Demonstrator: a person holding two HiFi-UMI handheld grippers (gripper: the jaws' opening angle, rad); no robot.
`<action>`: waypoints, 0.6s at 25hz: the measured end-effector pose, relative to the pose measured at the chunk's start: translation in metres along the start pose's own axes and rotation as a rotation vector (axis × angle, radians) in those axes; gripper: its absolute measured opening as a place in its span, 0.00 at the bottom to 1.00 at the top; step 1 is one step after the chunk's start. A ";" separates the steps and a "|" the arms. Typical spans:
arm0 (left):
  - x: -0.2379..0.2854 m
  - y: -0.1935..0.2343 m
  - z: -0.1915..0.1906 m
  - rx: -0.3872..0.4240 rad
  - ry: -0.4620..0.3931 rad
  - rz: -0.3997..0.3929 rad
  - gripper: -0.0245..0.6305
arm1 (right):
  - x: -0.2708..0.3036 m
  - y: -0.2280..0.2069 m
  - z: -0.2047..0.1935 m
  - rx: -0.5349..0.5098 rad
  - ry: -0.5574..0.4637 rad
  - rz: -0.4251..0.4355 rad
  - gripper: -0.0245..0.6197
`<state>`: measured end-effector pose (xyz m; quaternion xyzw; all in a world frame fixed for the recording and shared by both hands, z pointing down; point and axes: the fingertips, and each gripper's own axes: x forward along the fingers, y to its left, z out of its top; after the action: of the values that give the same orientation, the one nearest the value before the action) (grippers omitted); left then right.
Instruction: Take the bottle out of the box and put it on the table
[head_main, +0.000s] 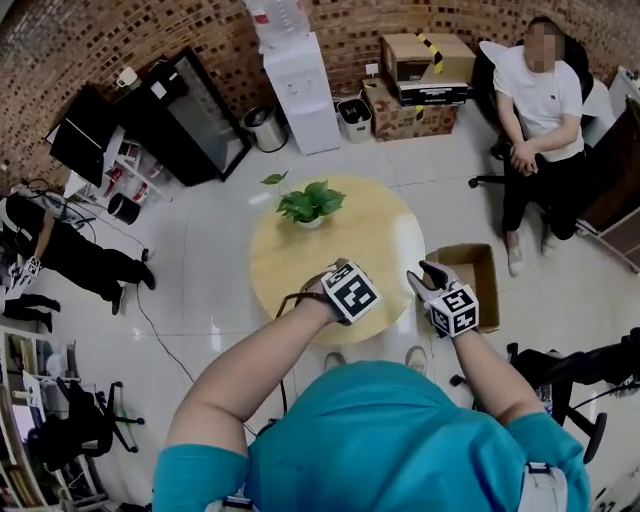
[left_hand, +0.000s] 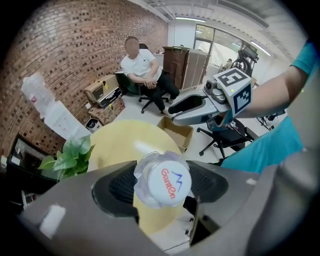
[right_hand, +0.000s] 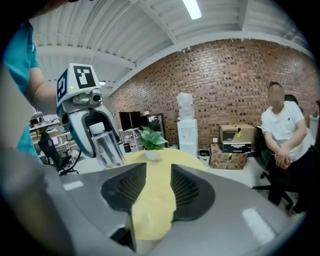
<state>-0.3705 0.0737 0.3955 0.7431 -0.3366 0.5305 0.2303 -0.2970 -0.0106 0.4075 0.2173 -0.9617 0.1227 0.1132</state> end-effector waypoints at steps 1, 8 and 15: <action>0.001 0.006 -0.013 -0.023 -0.005 0.011 0.51 | 0.007 0.006 -0.004 -0.014 0.013 0.021 0.27; 0.003 0.067 -0.099 -0.144 -0.003 0.075 0.51 | 0.066 0.042 -0.019 -0.063 0.057 0.109 0.27; 0.008 0.128 -0.152 -0.146 0.061 0.069 0.51 | 0.113 0.065 -0.024 -0.071 0.089 0.128 0.27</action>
<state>-0.5603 0.0924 0.4514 0.6957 -0.3924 0.5347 0.2758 -0.4215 0.0095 0.4489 0.1457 -0.9714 0.1048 0.1552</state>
